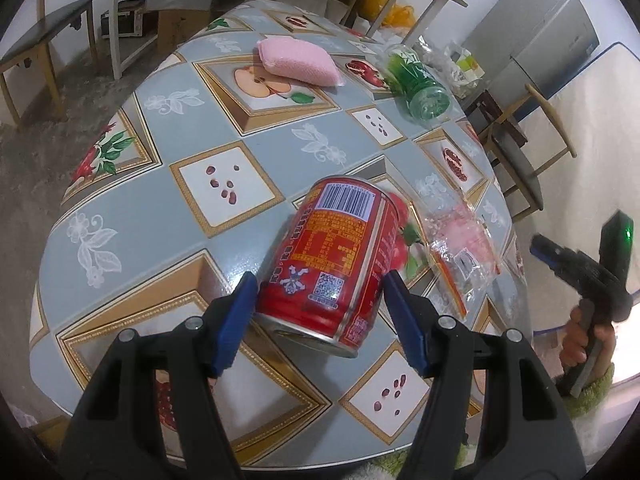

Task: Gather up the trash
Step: 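Grasp the red can with the left tool while the right tool approaches the clear bag, then close the right tool on the clear plastic bag while the left tool holds the red can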

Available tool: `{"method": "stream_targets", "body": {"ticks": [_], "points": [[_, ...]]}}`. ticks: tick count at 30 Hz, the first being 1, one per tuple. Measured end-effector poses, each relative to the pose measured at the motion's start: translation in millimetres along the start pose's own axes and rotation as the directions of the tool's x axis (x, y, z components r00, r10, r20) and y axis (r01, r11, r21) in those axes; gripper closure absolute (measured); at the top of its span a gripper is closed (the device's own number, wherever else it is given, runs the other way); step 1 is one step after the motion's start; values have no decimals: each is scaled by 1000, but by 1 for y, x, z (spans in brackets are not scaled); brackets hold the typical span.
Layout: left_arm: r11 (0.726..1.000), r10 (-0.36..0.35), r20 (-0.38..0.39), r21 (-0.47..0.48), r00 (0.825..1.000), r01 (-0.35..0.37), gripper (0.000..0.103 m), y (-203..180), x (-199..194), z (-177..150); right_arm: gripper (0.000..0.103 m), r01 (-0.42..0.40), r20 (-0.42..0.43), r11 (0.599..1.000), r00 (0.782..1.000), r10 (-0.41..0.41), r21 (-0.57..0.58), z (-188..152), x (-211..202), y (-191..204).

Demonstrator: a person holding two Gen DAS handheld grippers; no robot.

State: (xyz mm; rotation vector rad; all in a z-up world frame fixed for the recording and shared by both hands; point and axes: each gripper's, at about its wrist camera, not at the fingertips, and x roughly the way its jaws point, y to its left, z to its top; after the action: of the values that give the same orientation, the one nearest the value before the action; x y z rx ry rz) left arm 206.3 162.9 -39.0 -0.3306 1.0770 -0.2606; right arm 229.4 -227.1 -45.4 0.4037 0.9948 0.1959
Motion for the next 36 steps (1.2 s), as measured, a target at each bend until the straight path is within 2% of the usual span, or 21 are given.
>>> {"method": "stream_targets", "body": {"ticks": [4, 7, 8, 10, 14, 19, 22, 26, 27, 29, 31, 34, 36], "points": [[1000, 0, 5, -2, 1000, 1, 41, 0, 1, 2, 52, -114, -108, 990, 987, 122, 77, -18, 0, -5], [1000, 0, 5, -2, 1000, 0, 41, 0, 1, 2, 50, -175, -205, 970, 956, 208, 168, -38, 14, -6], [1000, -1, 4, -3, 1000, 1, 41, 0, 1, 2, 49, -179, -237, 963, 945, 226, 202, -45, 22, -6], [1000, -2, 4, -5, 1000, 2, 41, 0, 1, 2, 49, -153, -259, 965, 943, 207, 215, -52, 30, -4], [1000, -4, 0, -4, 1000, 4, 41, 0, 2, 2, 47, -165, -225, 951, 948, 226, 260, -45, 43, -3], [1000, -6, -1, -9, 1000, 6, 41, 1, 2, 4, 39, -146, -164, 942, 966, 202, 303, -16, 61, 2], [1000, -3, 2, -10, 1000, 3, 41, 0, 2, 3, 39, -111, -146, 954, 977, 157, 278, 0, 74, 11], [1000, 2, 6, -8, 1000, -2, 41, -1, 2, 2, 39, -78, -150, 984, 983, 102, 159, 14, 94, 40], [1000, 4, 6, -6, 1000, -4, 41, -1, 2, 3, 39, -92, -162, 984, 980, 117, 151, 14, 97, 45], [1000, 7, 9, -2, 1000, -7, 41, -2, 1, 1, 39, -185, -163, 970, 964, 210, 157, 13, 98, 54], [1000, 11, 13, 5, 1000, -11, 41, -3, 1, 0, 39, -240, -157, 960, 952, 262, 145, 11, 95, 61], [1000, 13, 16, 13, 1000, -13, 41, -5, 2, -1, 39, -341, -163, 927, 917, 364, 155, 7, 95, 70], [1000, 4, 13, 18, 1000, -4, 41, -7, 2, -2, 39, -367, -173, 917, 904, 392, 158, 3, 95, 74]]}}
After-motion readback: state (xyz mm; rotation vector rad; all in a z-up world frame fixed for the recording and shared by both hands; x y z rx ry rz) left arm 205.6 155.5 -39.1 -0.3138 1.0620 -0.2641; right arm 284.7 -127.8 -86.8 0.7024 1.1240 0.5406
